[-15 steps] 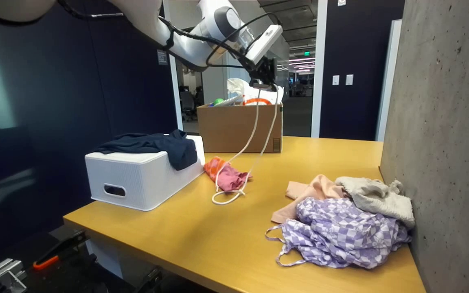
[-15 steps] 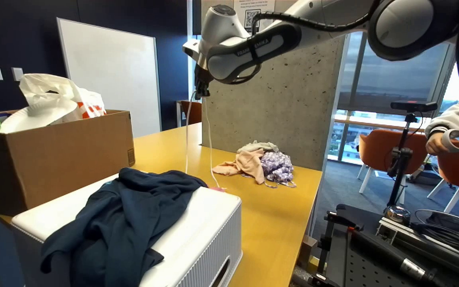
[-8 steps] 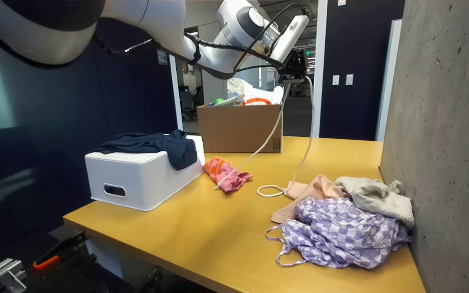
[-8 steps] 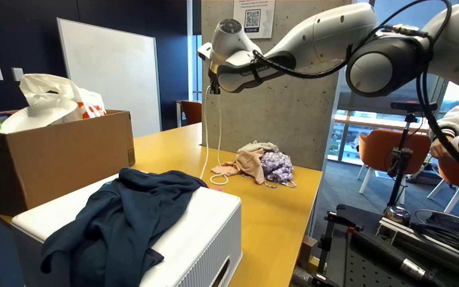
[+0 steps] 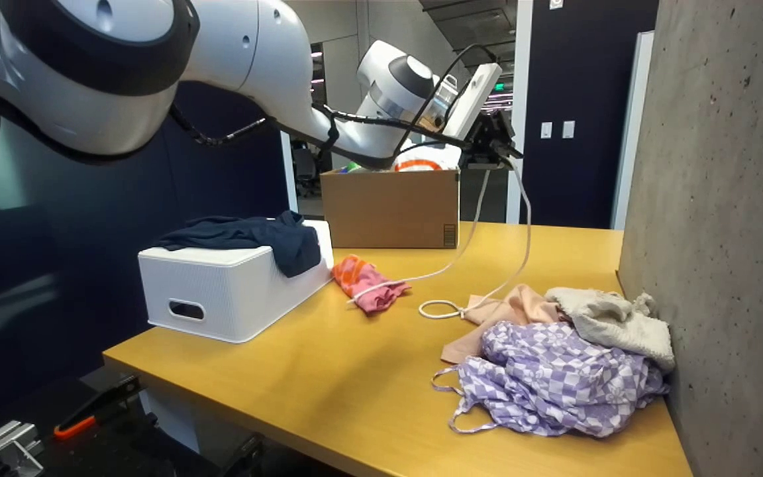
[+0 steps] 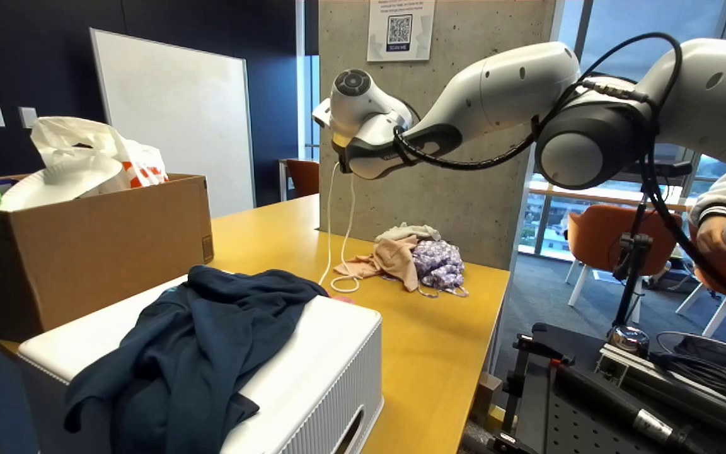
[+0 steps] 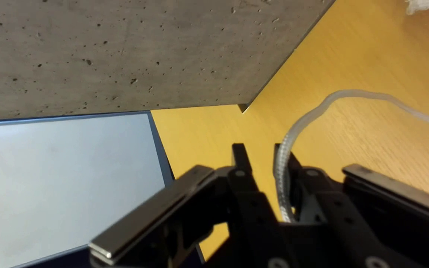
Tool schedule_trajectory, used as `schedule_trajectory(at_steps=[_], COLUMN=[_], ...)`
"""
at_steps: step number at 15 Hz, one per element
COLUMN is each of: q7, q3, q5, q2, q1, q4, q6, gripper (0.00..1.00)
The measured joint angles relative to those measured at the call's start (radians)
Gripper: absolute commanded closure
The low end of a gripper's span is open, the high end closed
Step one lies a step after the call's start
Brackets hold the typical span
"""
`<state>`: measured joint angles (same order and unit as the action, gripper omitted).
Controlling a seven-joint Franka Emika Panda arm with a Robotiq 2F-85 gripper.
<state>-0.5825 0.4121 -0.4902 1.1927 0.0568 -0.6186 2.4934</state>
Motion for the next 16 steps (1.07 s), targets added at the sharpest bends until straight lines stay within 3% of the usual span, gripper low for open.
schedule_trajectory(at_steps=[6, 12, 16], q7=[0.101, 0.128, 0.157], q3=[0.006, -0.087, -0.148], q5=[0.012, 0.149, 0.255], q2=[0.008, -0.075, -0.114], q1=[-0.070, -0.173, -0.180], q4=[0.016, 0.037, 0.053], q6=[-0.106, -0.409, -0.578], gripper=[0.01, 0.00, 0.00])
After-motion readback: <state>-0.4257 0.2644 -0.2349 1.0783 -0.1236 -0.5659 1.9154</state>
